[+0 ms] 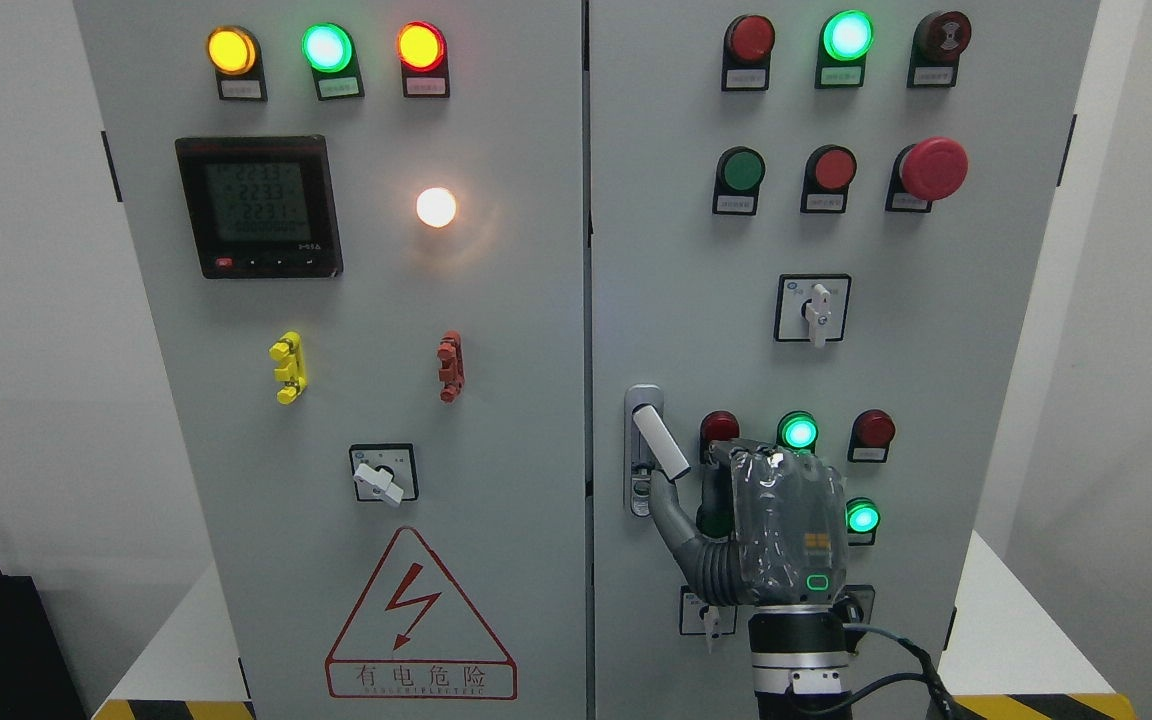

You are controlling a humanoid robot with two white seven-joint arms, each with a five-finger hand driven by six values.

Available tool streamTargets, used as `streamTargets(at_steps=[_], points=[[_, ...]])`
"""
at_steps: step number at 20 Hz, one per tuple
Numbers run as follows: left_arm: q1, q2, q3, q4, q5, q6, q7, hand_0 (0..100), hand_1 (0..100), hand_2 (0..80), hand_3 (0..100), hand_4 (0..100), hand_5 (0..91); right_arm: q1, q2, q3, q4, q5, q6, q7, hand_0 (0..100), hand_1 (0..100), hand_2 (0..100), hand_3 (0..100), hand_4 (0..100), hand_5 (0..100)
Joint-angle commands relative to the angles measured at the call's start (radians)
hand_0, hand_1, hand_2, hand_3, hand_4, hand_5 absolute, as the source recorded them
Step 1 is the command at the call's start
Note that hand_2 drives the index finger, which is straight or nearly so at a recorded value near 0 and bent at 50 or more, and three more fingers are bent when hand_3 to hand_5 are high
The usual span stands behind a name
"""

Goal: Release door handle

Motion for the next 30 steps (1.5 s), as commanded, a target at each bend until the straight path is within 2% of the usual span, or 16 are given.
streamTargets(at_steps=[1, 30], points=[[0.000, 0.000, -0.014, 0.020, 0.000, -0.001, -0.001, 12, 39, 0.0, 0, 0, 0.0, 0.002, -0.004, -0.004, 0.000, -0.001, 0.001, 0.004, 43, 57, 92, 100, 100, 100], [0.000, 0.000, -0.014, 0.020, 0.000, -0.001, -0.001, 12, 39, 0.0, 0, 0, 0.0, -0.004, -0.006, -0.032, -0.002, -0.004, -0.001, 0.004, 44, 57, 93, 100, 100, 100]])
